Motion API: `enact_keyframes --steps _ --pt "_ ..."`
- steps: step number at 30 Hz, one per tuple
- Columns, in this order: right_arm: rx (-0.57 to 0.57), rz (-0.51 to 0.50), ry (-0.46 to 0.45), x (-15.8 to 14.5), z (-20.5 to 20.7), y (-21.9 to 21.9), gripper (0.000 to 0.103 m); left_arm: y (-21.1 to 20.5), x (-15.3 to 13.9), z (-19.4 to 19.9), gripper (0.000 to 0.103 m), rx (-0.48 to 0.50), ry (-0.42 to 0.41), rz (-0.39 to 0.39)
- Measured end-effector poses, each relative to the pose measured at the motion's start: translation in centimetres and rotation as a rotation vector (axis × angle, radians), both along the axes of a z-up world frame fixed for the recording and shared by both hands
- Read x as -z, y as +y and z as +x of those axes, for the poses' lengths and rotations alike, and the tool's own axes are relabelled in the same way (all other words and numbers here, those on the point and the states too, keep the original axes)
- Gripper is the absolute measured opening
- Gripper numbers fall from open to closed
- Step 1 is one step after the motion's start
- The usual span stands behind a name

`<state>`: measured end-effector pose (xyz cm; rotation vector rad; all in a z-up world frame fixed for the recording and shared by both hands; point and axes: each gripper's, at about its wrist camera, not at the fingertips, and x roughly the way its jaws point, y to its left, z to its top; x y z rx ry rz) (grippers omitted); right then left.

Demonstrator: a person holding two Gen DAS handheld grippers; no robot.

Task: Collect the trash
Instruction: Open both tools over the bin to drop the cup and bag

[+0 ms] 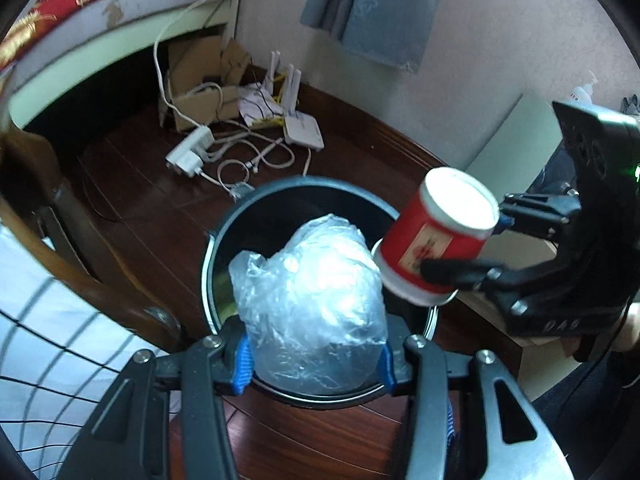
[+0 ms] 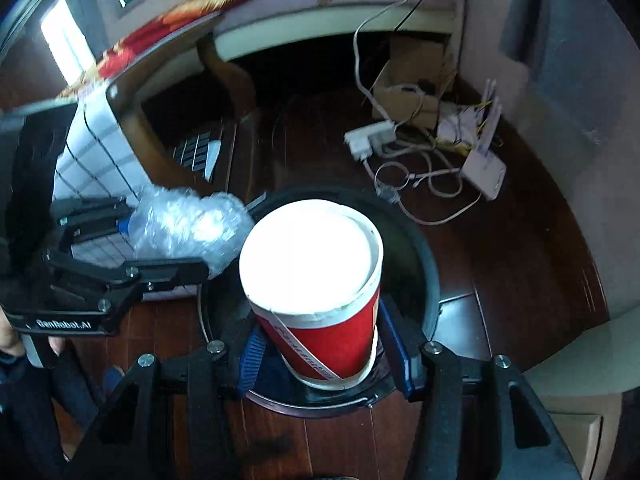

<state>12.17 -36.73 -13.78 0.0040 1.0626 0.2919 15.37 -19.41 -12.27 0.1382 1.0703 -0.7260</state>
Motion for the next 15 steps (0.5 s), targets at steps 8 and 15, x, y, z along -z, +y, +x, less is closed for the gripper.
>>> enact_keyframes --steps 8,15 --pt "0.042 -0.116 0.093 4.2 1.2 -1.0 0.094 0.5 2.9 0.8 0.103 -0.081 0.035 0.085" --pt "0.082 -0.145 0.083 4.1 1.3 -1.3 0.103 1.6 3.5 0.7 0.103 -0.129 -0.013 0.112"
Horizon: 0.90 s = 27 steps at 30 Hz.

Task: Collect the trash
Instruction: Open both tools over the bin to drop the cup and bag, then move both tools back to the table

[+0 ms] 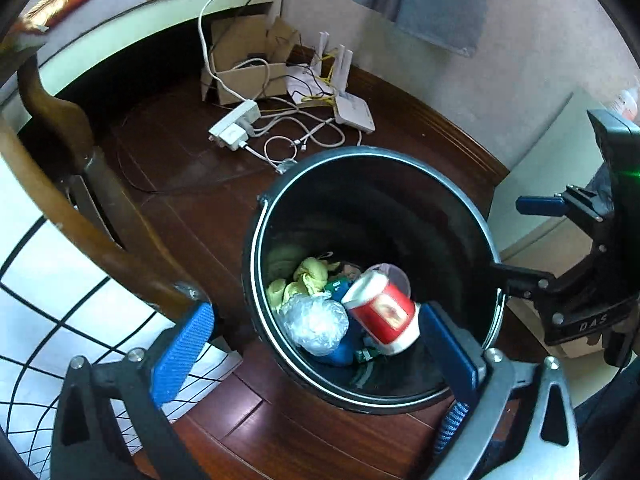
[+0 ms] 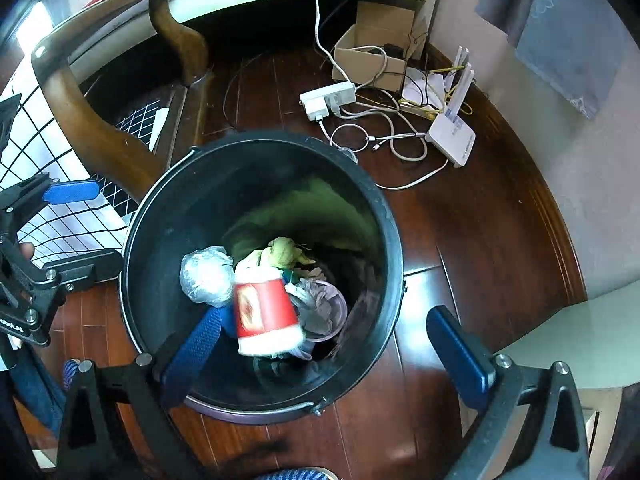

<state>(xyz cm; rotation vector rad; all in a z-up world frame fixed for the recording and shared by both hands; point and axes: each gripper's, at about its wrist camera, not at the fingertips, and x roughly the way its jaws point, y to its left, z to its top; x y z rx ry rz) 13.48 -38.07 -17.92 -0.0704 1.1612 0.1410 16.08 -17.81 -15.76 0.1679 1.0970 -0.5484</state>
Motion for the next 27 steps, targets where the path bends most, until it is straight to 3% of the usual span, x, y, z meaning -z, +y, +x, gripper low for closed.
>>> enact_keyframes --steps 27 --pt "-0.040 0.023 -0.107 -4.7 -1.2 2.6 0.103 2.0 -4.7 -1.5 0.103 -0.029 -0.110 0.005"
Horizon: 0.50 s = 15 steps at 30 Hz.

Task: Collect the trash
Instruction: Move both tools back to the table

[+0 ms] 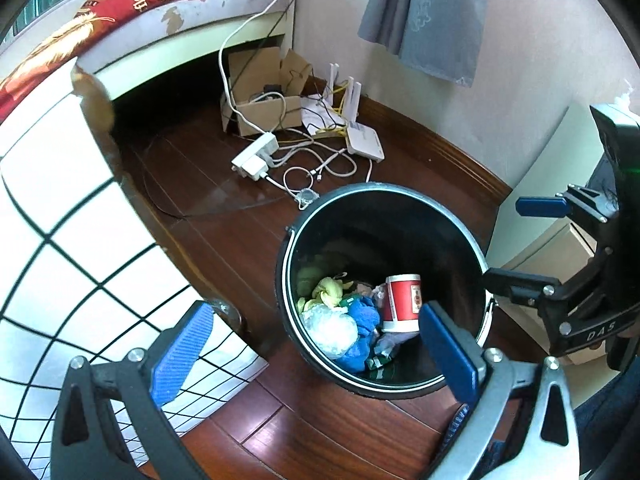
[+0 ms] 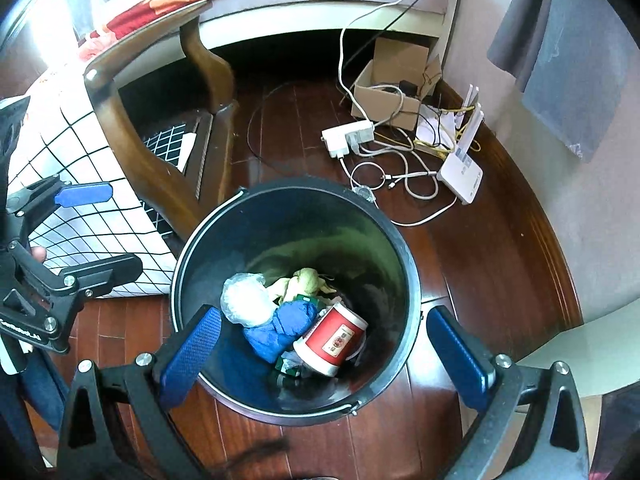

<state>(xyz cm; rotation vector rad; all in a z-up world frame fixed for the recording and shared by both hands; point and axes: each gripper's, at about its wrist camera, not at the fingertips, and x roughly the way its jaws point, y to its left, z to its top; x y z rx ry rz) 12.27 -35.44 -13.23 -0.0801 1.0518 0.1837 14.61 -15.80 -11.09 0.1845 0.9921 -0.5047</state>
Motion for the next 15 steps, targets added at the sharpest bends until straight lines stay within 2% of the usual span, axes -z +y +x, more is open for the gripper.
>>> enact_keyframes --steps 15 --pt "-0.012 0.012 -0.092 -4.4 -1.9 1.1 0.103 1.8 -3.5 -2.0 0.103 -0.044 -0.078 -0.020"
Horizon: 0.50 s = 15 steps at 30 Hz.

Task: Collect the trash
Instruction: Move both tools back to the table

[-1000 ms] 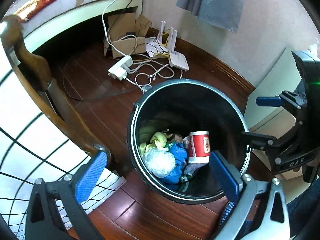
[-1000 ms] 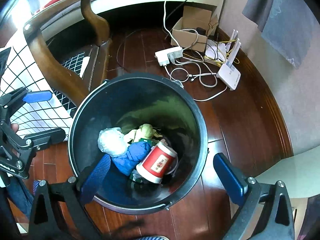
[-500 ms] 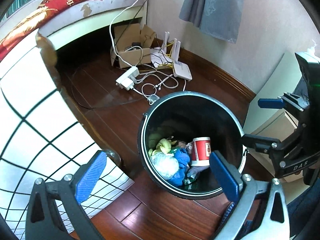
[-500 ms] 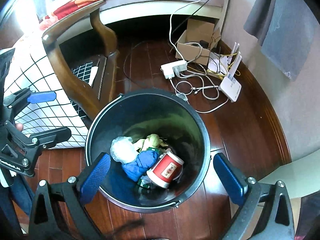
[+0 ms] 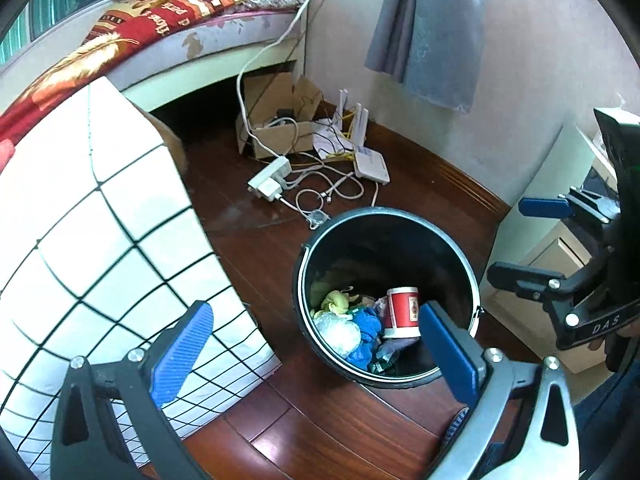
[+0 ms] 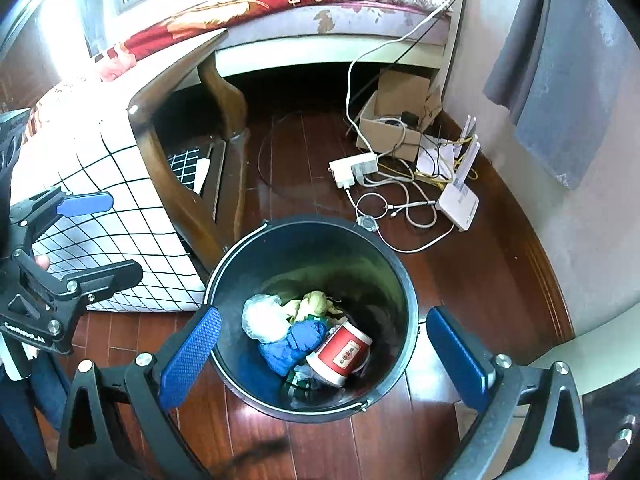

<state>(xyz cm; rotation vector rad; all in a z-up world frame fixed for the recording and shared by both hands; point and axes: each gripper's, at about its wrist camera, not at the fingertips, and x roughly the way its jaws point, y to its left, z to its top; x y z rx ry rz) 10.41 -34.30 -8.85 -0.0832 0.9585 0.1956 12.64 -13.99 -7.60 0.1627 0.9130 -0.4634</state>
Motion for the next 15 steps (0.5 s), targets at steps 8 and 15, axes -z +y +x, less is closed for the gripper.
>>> enact_keyframes --steps 8,15 --pt "-0.032 0.002 -0.071 -3.1 -1.2 1.6 0.103 1.8 -3.0 -1.4 0.103 -0.046 -0.067 0.000" --pt "-0.068 0.030 -0.145 -6.1 -1.4 3.7 0.103 4.6 -5.8 -2.4 0.103 -0.096 -0.127 -0.004"
